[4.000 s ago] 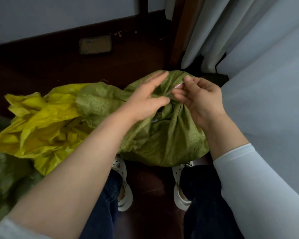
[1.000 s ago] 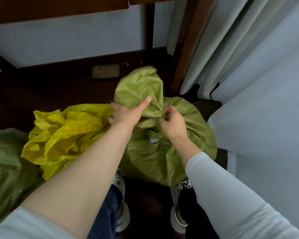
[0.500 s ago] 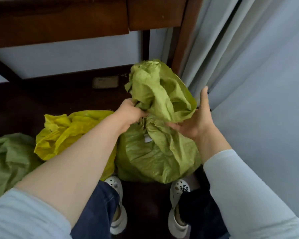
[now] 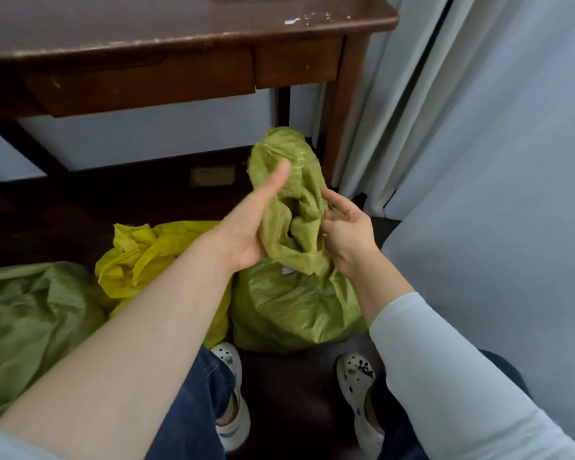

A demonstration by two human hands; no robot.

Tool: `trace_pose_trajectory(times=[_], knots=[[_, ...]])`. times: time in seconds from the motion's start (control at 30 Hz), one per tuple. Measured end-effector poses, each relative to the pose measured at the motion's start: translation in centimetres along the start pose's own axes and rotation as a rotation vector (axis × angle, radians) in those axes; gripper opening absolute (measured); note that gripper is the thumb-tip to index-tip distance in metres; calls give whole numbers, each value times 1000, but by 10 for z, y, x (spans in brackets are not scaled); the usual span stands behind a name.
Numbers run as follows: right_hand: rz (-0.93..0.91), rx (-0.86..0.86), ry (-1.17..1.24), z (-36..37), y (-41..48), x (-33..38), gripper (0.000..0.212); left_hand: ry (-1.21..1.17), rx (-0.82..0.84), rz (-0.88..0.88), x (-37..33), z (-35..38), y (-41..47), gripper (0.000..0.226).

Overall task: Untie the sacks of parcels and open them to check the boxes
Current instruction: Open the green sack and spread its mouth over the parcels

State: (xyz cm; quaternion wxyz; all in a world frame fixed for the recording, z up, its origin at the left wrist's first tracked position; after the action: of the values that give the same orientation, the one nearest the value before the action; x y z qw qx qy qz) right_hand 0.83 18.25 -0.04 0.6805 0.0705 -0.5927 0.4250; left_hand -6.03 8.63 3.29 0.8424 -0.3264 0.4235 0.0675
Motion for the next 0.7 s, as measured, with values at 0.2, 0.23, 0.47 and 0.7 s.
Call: trace_pose_trajectory(times=[0.2,0.23,0.47,0.7], knots=[[218,-16,512,-16,-4,-28,47,-237,-389,-43,12,-42,28,25],[251,9,572,-22,-6,-30,43,-269,-366,-48,9,-44,34,28],[96,-139,-239,-42,0,2,49,-306,-332,-14,-11,-46,42,47],[326,-195,638,-60,19,3,33,-302,-418,-260,14,-77,32,56]])
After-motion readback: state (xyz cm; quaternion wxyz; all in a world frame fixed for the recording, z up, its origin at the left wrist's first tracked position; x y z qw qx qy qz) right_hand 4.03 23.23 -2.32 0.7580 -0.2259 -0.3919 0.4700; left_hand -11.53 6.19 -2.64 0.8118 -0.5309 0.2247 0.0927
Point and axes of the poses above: each hand's wrist, its own y-axis towards the middle knuckle, its own z-axis out of the palm, x = y × z, the point moved 9 cm from there along y, towards the middle knuckle, and after that the axes turned 2 degrees about x, right-handed, at the moved point
